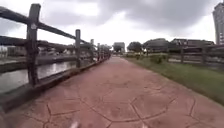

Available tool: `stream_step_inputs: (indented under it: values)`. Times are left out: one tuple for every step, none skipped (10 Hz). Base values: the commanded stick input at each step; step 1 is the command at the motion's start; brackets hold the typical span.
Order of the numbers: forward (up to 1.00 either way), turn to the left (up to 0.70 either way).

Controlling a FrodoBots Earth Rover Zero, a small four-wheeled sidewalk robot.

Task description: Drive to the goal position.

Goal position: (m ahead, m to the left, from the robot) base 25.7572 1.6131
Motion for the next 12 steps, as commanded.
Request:
stream_step_inputs:
  values:
    - [0.70,0.00]
    - [0.70,0.00]
    - [0.70,0.00]
    - [0.70,0.00]
    - [0.70,0.00]
    - [0.70,0.00]
    - [0.70,0.00]
    - [0.70,0.00]
    - [0.70,0.00]
    - [0.70,0.00]
    - [0.70,0.00]
    - [0.70,0.00]
